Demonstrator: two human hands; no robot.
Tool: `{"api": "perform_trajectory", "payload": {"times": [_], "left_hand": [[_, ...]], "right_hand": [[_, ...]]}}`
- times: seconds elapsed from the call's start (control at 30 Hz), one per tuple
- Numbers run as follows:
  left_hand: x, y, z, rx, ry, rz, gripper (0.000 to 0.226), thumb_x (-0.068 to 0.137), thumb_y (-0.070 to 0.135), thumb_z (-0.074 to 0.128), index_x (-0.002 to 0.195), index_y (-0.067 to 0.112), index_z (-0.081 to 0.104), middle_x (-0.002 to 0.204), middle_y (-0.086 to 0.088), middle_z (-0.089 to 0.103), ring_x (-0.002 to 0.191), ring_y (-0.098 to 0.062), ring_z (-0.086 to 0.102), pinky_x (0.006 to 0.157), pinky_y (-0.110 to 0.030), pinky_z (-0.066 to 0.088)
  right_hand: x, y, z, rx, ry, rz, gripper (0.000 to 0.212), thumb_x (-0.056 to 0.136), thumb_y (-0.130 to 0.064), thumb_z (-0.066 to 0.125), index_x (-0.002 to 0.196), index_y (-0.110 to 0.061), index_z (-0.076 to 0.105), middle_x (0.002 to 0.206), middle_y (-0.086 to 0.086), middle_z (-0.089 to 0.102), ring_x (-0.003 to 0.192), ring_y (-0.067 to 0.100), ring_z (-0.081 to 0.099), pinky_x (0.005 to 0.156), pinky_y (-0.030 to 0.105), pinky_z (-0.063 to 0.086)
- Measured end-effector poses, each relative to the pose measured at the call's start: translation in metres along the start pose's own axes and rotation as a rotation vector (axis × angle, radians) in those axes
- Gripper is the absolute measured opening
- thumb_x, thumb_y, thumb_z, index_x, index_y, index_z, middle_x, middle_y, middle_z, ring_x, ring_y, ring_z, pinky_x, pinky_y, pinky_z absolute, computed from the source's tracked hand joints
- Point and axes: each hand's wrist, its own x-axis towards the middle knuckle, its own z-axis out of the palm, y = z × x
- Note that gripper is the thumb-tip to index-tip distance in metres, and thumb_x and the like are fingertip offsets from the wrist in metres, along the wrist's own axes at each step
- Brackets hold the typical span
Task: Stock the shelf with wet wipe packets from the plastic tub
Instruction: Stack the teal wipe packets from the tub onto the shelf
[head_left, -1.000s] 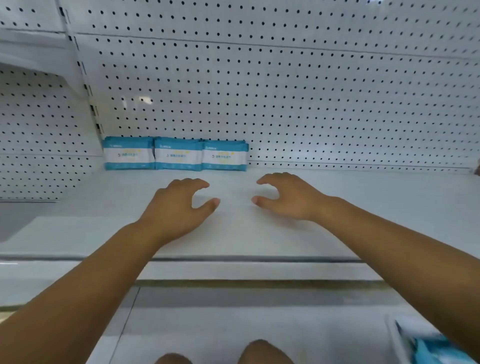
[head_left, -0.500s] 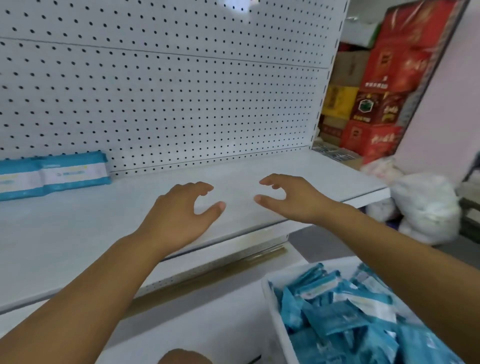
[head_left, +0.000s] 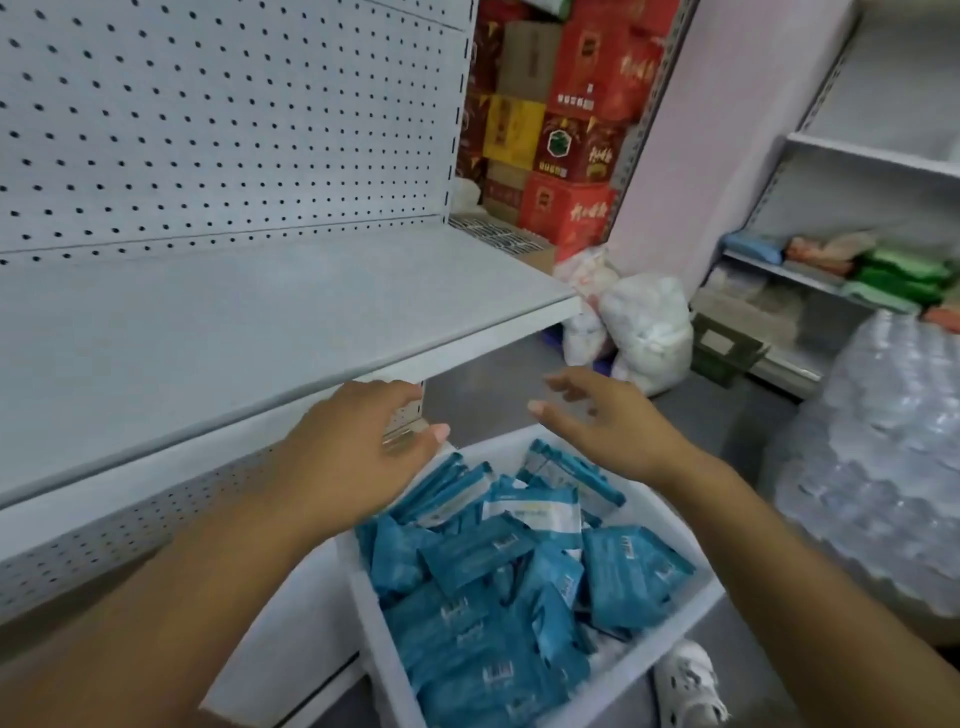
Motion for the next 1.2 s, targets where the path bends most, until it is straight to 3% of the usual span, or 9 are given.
{"api": "perform_trajectory", "payload": {"times": [0.1, 0.23, 0.4, 0.53, 0.67, 0.8, 0.9, 1.1, 1.2], "left_hand": [[-0.007, -0.004, 0.039, -0.041, -0.035, -0.022, 0.046, 0.095, 0.056, 0.055, 0.134, 0.033, 0.058, 0.131, 0.011, 0.06, 0.117, -0.012, 0.054, 0.093, -0.031, 0.044], [-0.025, -0.021, 0.093, -0.072, -0.037, -0.085, 0.031, 0.095, 0.045, 0.062, 0.118, 0.024, 0.067, 0.111, 0.003, 0.066, 0.107, -0.021, 0.058, 0.084, -0.032, 0.045], [-0.05, -0.051, 0.145, 0.05, -0.103, -0.09, 0.061, 0.091, 0.062, 0.038, 0.133, 0.024, 0.06, 0.137, -0.004, 0.061, 0.134, -0.027, 0.049, 0.114, -0.048, 0.035], [-0.064, -0.06, 0.162, 0.157, -0.108, -0.113, 0.064, 0.095, 0.058, 0.03, 0.138, 0.019, 0.058, 0.147, -0.004, 0.055, 0.143, -0.024, 0.041, 0.123, -0.052, 0.014], [-0.07, -0.061, 0.166, 0.211, -0.105, -0.089, 0.066, 0.098, 0.057, 0.021, 0.135, 0.019, 0.06, 0.145, -0.003, 0.057, 0.143, -0.025, 0.042, 0.123, -0.051, 0.01], [-0.07, -0.061, 0.167, 0.219, -0.095, -0.086, 0.064, 0.1, 0.055, 0.018, 0.132, 0.022, 0.062, 0.145, 0.001, 0.058, 0.144, -0.022, 0.04, 0.123, -0.05, 0.007], [-0.071, -0.062, 0.167, 0.224, -0.091, -0.083, 0.064, 0.101, 0.054, 0.017, 0.133, 0.023, 0.063, 0.146, 0.001, 0.056, 0.145, -0.021, 0.038, 0.123, -0.049, 0.005], [-0.07, -0.061, 0.168, 0.146, -0.062, -0.075, 0.063, 0.1, 0.055, 0.019, 0.13, 0.022, 0.064, 0.143, 0.003, 0.058, 0.145, -0.02, 0.038, 0.123, -0.051, 0.004], [-0.071, -0.055, 0.166, 0.017, -0.01, -0.01, 0.049, 0.099, 0.052, 0.035, 0.121, 0.023, 0.069, 0.132, 0.007, 0.065, 0.138, -0.018, 0.044, 0.123, -0.053, 0.008]], "right_hand": [[-0.019, 0.033, 0.014, 0.029, -0.031, 0.122, 0.049, 0.09, -0.056, 0.063, 0.127, -0.024, 0.063, 0.121, -0.013, 0.064, 0.109, 0.004, 0.059, 0.095, 0.026, 0.048], [-0.048, 0.053, 0.047, 0.081, -0.067, 0.187, 0.036, 0.091, -0.05, 0.067, 0.11, -0.02, 0.072, 0.103, -0.013, 0.071, 0.093, -0.001, 0.064, 0.08, 0.01, 0.046], [-0.086, 0.057, 0.085, 0.143, -0.163, 0.234, 0.025, 0.092, -0.045, 0.068, 0.091, -0.021, 0.074, 0.086, -0.009, 0.073, 0.079, 0.002, 0.065, 0.072, 0.017, 0.051], [-0.107, 0.056, 0.105, 0.124, -0.188, 0.31, 0.026, 0.093, -0.044, 0.066, 0.088, -0.019, 0.072, 0.078, -0.009, 0.07, 0.072, 0.003, 0.063, 0.063, 0.011, 0.045], [-0.117, 0.052, 0.121, 0.188, -0.206, 0.394, 0.026, 0.093, -0.043, 0.067, 0.08, -0.021, 0.068, 0.07, -0.004, 0.07, 0.068, 0.011, 0.069, 0.072, 0.031, 0.057], [-0.119, 0.044, 0.132, 0.201, -0.181, 0.458, 0.033, 0.084, -0.048, 0.076, 0.083, -0.016, 0.071, 0.073, 0.0, 0.071, 0.065, 0.012, 0.066, 0.064, 0.025, 0.055], [-0.119, 0.039, 0.139, 0.228, -0.151, 0.451, 0.037, 0.079, -0.043, 0.082, 0.076, -0.01, 0.067, 0.065, -0.002, 0.06, 0.056, 0.009, 0.05, 0.054, 0.021, 0.043], [-0.118, 0.04, 0.143, 0.356, -0.171, 0.49, 0.039, 0.087, -0.027, 0.077, 0.069, 0.0, 0.056, 0.064, 0.004, 0.051, 0.057, 0.011, 0.044, 0.057, 0.029, 0.042], [-0.118, 0.044, 0.14, 0.463, -0.167, 0.509, 0.044, 0.088, -0.027, 0.075, 0.077, 0.009, 0.054, 0.068, 0.008, 0.049, 0.062, 0.017, 0.046, 0.061, 0.032, 0.043]]}}
